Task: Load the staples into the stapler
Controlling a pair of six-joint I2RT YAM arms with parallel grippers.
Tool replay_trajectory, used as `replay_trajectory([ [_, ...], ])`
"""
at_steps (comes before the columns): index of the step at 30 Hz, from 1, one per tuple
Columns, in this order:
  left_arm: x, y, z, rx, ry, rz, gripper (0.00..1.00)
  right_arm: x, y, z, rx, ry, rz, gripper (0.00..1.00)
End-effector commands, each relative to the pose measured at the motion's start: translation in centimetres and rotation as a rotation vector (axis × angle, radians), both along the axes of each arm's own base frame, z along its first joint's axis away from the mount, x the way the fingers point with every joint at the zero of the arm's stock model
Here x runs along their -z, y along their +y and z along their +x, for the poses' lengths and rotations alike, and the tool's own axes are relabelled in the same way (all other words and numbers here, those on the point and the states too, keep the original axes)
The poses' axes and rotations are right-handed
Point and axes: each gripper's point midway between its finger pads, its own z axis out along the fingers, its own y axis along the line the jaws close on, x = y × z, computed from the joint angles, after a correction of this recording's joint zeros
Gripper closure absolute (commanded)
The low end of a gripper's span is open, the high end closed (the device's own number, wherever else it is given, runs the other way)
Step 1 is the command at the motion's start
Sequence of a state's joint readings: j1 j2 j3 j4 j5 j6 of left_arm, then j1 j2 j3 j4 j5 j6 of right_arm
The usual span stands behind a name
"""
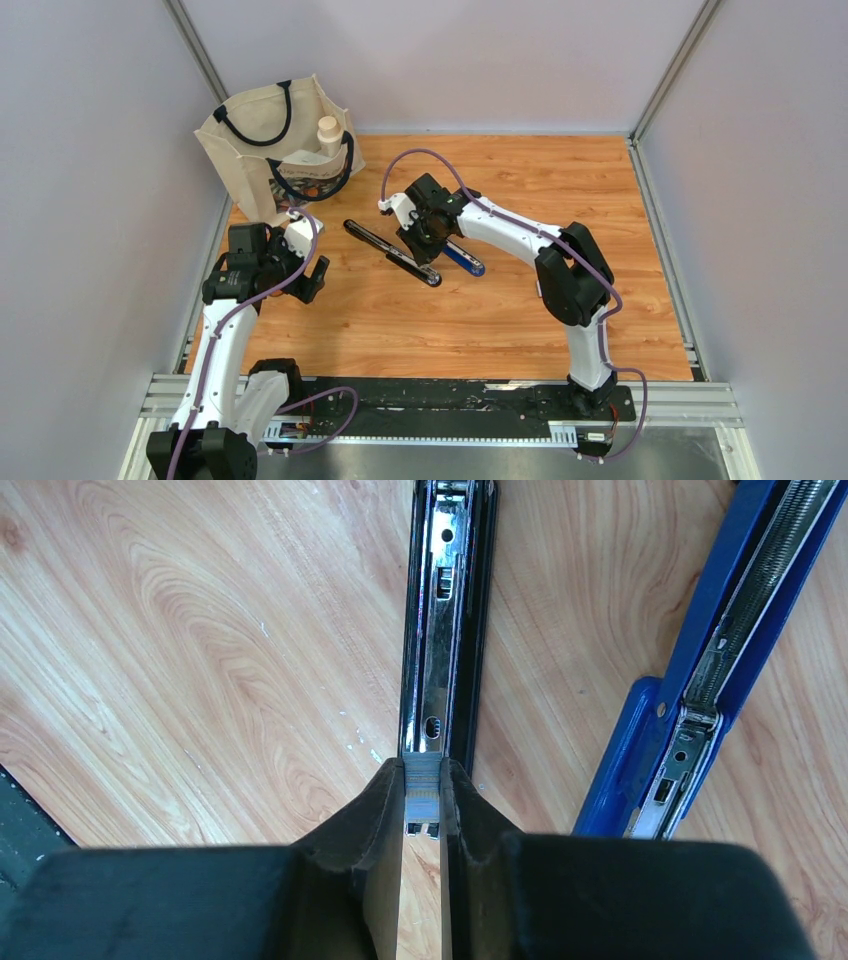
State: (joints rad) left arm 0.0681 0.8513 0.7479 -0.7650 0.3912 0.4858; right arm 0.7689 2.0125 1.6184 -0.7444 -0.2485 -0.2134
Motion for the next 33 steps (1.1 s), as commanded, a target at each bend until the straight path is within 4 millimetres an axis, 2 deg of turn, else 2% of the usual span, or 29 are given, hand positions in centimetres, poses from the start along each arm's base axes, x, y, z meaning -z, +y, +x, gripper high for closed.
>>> replay_trajectory([
  [1, -0.4, 0.0, 0.6, 0.017, -0.035, 0.004, 0.08, -0.6, 0.6, 0.5, 0.006, 0.004, 0.025, 0.85],
  [33, -0.4, -0.1, 0.6, 0.020, -0.033, 0.002, 0.08, 0.8, 0.2, 0.9, 0.013, -0.004, -0.016, 0.85],
])
